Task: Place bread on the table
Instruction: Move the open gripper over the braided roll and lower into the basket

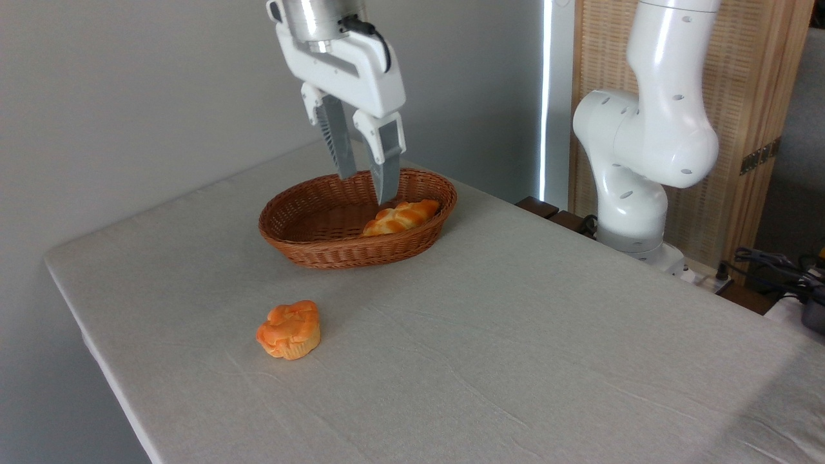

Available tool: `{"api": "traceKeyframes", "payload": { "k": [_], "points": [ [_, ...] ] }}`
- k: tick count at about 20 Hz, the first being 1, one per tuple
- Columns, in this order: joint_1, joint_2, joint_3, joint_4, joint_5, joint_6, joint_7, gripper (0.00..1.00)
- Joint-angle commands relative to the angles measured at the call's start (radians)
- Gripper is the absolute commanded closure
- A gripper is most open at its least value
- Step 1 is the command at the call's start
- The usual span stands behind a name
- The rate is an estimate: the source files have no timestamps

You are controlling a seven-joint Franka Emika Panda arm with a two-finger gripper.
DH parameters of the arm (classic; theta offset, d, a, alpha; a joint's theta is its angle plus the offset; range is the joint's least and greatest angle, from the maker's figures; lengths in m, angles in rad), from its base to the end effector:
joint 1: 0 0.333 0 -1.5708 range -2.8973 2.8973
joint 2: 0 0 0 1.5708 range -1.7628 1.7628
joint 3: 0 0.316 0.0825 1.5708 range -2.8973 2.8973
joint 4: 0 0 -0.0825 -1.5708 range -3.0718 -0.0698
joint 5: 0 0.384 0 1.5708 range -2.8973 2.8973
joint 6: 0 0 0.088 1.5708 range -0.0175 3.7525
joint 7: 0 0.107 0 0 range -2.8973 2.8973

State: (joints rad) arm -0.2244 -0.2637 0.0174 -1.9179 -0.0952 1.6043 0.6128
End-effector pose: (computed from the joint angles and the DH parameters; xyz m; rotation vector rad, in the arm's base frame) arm 0.4576 -0.1052 0.5990 2.7853 -1.2022 -0.0438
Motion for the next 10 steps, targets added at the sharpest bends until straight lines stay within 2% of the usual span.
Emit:
{"api": "traceKeyframes", "payload": {
  "k": [1, 5, 10],
  "points": [
    [-0.036, -0.135, 0.013, -0.18, -0.074, 0.049, -0.015, 0.0],
    [-0.125, -0.149, 0.012, -0.275, -0.087, 0.152, -0.018, 0.0],
    [-0.209, -0.176, 0.012, -0.372, -0.103, 0.241, -0.018, 0.0]
  ]
}}
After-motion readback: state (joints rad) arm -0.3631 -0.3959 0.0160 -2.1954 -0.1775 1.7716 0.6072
